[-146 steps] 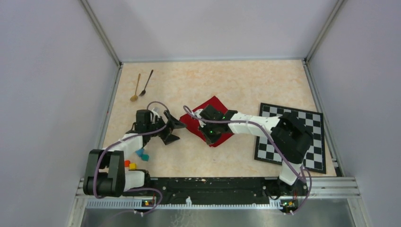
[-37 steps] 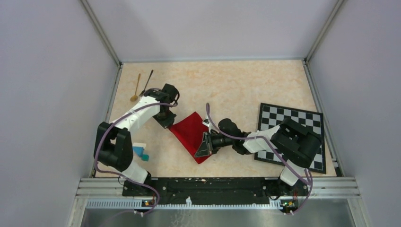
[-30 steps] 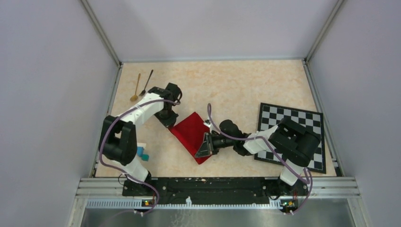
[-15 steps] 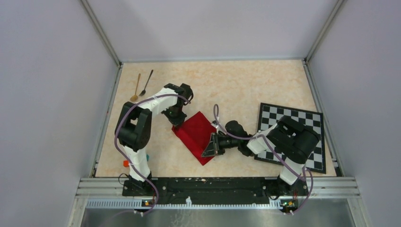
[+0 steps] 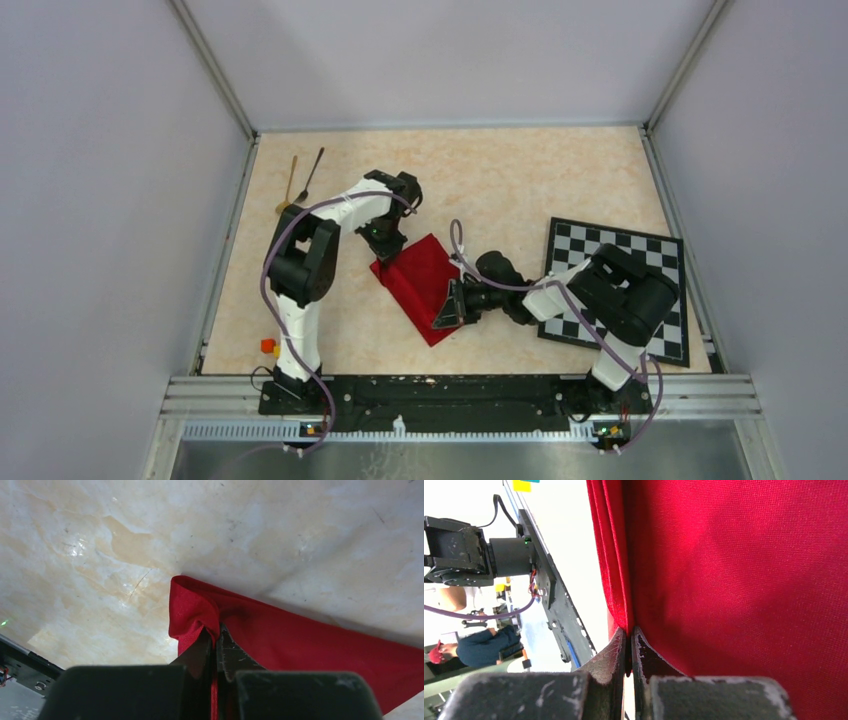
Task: Fold the napkin into a case and place the utensils inside
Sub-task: Fold the lower triangle-folded napkin at the center of the board.
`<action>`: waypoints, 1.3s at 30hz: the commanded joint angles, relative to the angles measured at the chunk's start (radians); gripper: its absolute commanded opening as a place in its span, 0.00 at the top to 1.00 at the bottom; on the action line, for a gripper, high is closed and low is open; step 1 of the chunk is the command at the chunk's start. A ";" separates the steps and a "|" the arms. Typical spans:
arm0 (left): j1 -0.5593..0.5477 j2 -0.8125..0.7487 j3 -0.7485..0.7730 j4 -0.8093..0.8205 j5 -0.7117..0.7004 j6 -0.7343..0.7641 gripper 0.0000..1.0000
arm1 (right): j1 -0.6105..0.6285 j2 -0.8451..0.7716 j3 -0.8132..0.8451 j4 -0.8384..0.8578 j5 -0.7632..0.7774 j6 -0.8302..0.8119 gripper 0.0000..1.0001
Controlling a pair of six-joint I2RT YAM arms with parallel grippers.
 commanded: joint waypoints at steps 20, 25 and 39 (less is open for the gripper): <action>0.013 0.000 0.035 0.072 -0.043 0.097 1.00 | -0.041 -0.194 0.195 -0.329 0.303 -0.304 0.35; 0.010 -0.022 0.017 0.099 -0.017 0.135 1.00 | -0.079 -0.133 0.235 -0.213 0.270 -0.334 0.31; 0.010 -0.044 -0.004 0.117 0.034 0.169 1.00 | -0.029 0.131 0.382 0.004 0.173 -0.330 0.44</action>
